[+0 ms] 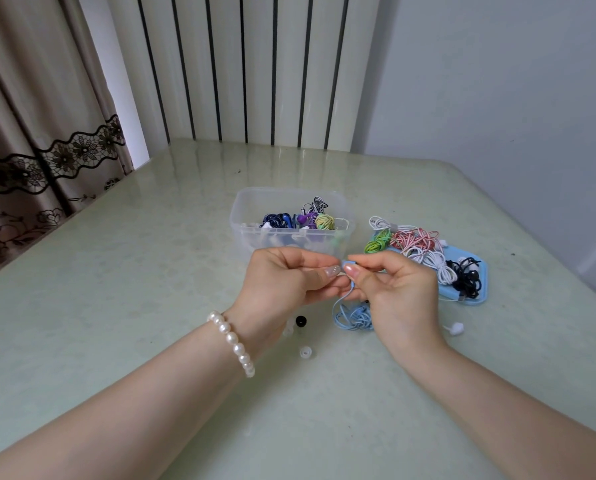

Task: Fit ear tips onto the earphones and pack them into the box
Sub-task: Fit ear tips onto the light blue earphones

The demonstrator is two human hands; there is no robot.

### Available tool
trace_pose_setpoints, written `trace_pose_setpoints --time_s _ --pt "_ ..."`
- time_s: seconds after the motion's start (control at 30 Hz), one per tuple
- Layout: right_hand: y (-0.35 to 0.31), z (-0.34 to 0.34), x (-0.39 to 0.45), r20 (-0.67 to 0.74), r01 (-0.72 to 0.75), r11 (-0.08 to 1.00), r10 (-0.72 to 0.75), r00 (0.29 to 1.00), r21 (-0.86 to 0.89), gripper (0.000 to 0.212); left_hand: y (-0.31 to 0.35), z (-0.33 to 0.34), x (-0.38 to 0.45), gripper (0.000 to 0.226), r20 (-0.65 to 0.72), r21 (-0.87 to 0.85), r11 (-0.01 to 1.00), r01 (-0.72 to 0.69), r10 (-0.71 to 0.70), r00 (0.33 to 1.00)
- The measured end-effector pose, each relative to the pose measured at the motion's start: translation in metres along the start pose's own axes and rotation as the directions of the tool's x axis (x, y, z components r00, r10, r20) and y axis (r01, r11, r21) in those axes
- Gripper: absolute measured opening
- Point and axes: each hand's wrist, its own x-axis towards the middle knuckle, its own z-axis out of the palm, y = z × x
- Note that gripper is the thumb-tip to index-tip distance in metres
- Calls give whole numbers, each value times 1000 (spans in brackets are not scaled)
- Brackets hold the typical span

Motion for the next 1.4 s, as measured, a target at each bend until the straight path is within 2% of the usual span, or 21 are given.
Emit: trace_pose_setpoints --time_s 0.2,0.47,0.6,0.8,0.93,1.07,1.2,1.4 --pt "2 -1 1 12 13 1000 -13 1000 -9 28 -1 1 -1 8 3 4 1000 -14 14 1000" --pt "-3 -6 5 173 -43 996 29 985 75 22 3 -5 1 10 23 46 999 -9 8 1000" --pt "-2 -7 6 144 -54 997 45 989 60 21 2 -4 2 9 42 65 998 -9 7 999" --pt "-6 -7 5 78 40 999 -41 996 19 25 3 -2 1 10 57 -74 994 83 -79 995" --pt "-10 -9 10 142 -35 999 30 989 34 20 4 -3 4 10 28 -195 970 145 -142 989" --pt "-14 -10 10 151 -131 986 114 982 105 20 2 -5 5 24 22 -64 998 10 -8 1000" --pt "-15 -10 10 201 -184 973 154 967 139 16 0 -4 5 16 18 170 965 -201 201 979" --pt "-15 -8 9 249 -302 924 243 937 236 13 -2 -5 4 16 28 175 933 -314 314 949"
